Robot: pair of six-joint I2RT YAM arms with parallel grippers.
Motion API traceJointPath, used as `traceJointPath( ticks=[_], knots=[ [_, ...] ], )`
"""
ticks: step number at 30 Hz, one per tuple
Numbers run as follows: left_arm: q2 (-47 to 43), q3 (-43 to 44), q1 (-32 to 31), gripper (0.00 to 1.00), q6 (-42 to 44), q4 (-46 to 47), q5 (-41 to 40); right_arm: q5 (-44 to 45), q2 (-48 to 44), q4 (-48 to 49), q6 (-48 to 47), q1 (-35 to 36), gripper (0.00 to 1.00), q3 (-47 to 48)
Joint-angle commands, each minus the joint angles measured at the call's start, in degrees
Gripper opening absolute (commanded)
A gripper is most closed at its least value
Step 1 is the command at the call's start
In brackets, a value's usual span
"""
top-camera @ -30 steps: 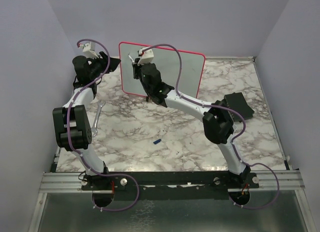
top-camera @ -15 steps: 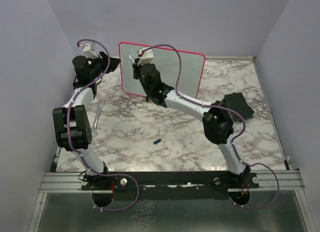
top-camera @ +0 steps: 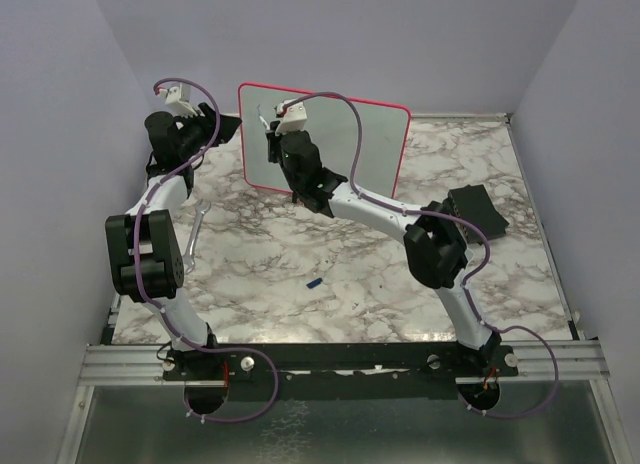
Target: Write a sentence on the whiteboard
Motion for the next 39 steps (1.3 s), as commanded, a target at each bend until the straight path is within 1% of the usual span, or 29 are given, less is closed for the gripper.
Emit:
traceJointPath(
  ticks=[1, 8, 19, 30, 39],
  knots=[
    [-0.7, -0.7, 0.1, 0.51, -0.1, 1.6, 1.8, 2.6, 0.3, -0.9, 0.1, 0.6, 0.00, -1.6],
    [-0.8, -0.7, 0.2, 0.51, -0.1, 1.6, 1.8, 1.7, 0.5, -0.6, 0.0, 0.6, 0.00, -1.9],
    [-0.9, -0.8, 0.1, 0.51, -0.1, 1.8, 1.9, 0.5, 3.4, -1.7, -0.7, 0.7, 0.00, 2.4],
    [-1.0, -0.9, 0.2, 0.51, -0.1, 1.8, 1.9, -0.3, 4.3, -2.1, -1.0, 0.8, 0.00, 3.9],
    [-0.9, -1.0, 0.2, 0.51, -0.2, 1.8, 1.6, -1.1, -2.8, 7.4, -4.6, 3.1, 0.00, -6.2]
  ],
)
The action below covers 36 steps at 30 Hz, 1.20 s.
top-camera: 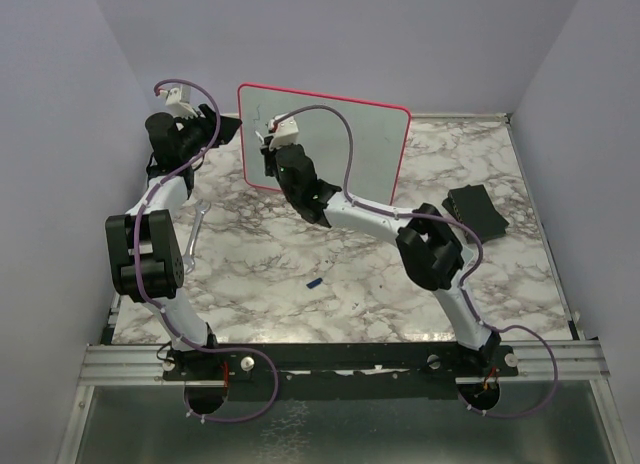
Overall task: Write a sentence on the whiteboard
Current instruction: Write a sentence on the whiteboard, then move the whiteboard to the center of the board.
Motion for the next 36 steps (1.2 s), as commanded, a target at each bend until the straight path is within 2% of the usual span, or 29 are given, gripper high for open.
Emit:
traceJointPath(
  ticks=[1, 11, 15, 17, 19, 21, 27, 31, 36],
  knots=[
    [-0.9, -0.6, 0.1, 0.51, -0.1, 1.5, 1.6, 0.1, -5.0, 5.7, -2.3, 1.8, 0.00, -4.9],
    [-1.6, -1.6, -0.7, 0.51, 0.1, 1.5, 0.6, 0.0, -13.6, 10.2, -2.1, 1.9, 0.00, -15.0],
    [-4.6, -5.2, -1.8, 0.51, -1.1, 0.2, -4.5, 0.9, -22.0, 9.2, -0.7, 1.9, 0.00, -22.9],
    [-7.2, -7.0, -4.6, 0.52, 2.3, -4.4, -12.1, 0.6, -27.3, 8.8, 0.0, 1.9, 0.00, -27.9],
    [-9.4, -6.2, -9.1, 0.52, 7.6, -13.1, -18.1, 0.5, -32.6, 7.8, 1.2, 1.9, 0.00, -32.8],
    [-12.0, -8.0, -13.4, 0.52, 8.1, -16.2, -22.2, 0.5, -37.7, 6.8, 2.2, 1.9, 0.00, -37.5],
    [-18.5, -17.9, -23.5, 0.53, 5.4, -13.7, -27.5, 2.1, -51.1, 4.4, 3.9, 1.8, 0.00, -47.9],
    [-19.3, -22.9, -29.2, 0.55, 4.5, -11.9, -29.4, 4.1, -57.5, 2.7, 4.2, 1.8, 0.00, -51.6],
    [-16.6, -26.5, -31.8, 0.55, 4.1, -9.5, -32.2, 5.2, -62.2, 0.7, 5.0, 1.8, 0.00, -54.7]
  ],
)
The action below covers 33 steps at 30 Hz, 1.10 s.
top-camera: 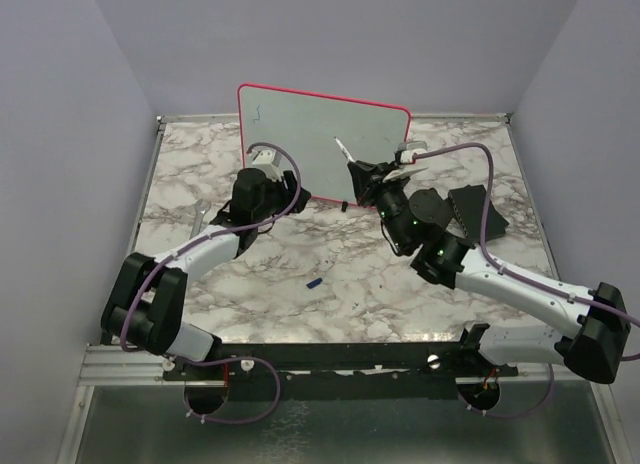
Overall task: Write a sentence on the whiteboard
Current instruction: Move the whiteboard to the center of the board.
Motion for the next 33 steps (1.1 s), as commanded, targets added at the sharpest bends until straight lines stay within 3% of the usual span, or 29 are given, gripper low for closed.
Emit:
traceJointPath(
  ticks=[1, 23, 33],
  knots=[
    [3.1, -2.8, -1.5, 0.55, -0.8, 3.4, -4.8, 2.8, -3.5, -3.4, 1.6, 0.3, 0.00, -2.5],
    [21.9, -1.9, -2.1, 0.65, 3.1, 17.9, -9.1, 4.2, -3.3, -3.5, 0.7, 0.2, 0.00, -2.8],
    [26.4, 1.5, -2.1, 0.67, 5.3, 18.4, -11.5, 4.3, -2.5, -4.0, 0.3, 0.2, 0.00, -2.0]
  ],
)
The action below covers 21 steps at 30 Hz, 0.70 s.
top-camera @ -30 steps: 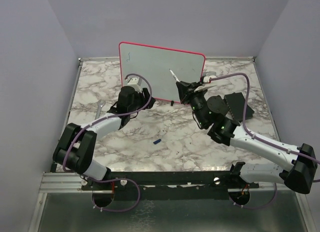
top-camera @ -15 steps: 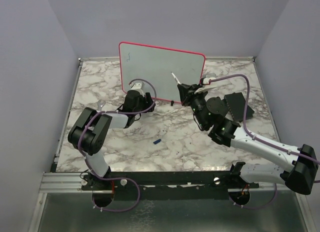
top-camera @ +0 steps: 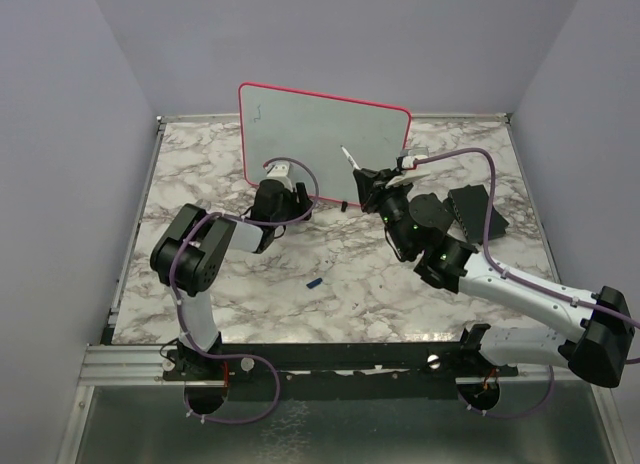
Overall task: Write a sentence on the whiteboard
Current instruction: Move the whiteboard to the center of the board.
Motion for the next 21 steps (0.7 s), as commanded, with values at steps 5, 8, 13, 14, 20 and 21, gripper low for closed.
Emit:
traceJointPath(
  ticks=[5, 8, 13, 14, 20, 21],
  knots=[
    [1.4, 1.0, -0.2, 0.67, 0.7, 0.6, -5.0, 1.4, 0.3, -1.4, -0.6, 0.2, 0.00, 1.6],
    [1.3, 0.9, -0.1, 0.67, 0.6, 0.6, -5.4, 1.3, 0.4, -1.2, -0.6, 0.2, 0.00, 1.7],
    [0.7, 0.2, -0.1, 0.67, -0.5, -0.3, -9.1, 1.0, 0.7, -1.3, -0.5, 0.2, 0.00, 1.9],
    [0.5, 0.1, -0.1, 0.67, -0.6, -0.3, -9.4, 0.9, 0.7, -1.3, -0.4, 0.2, 0.00, 2.0],
    [2.6, 2.3, -0.1, 0.69, 1.1, 0.1, -4.8, 0.6, 0.9, -1.3, -0.2, 0.2, 0.00, 2.0],
    [3.0, 2.6, -0.1, 0.69, 1.5, 0.7, -4.0, 0.6, 0.9, -1.4, -0.2, 0.2, 0.00, 2.0]
  ],
)
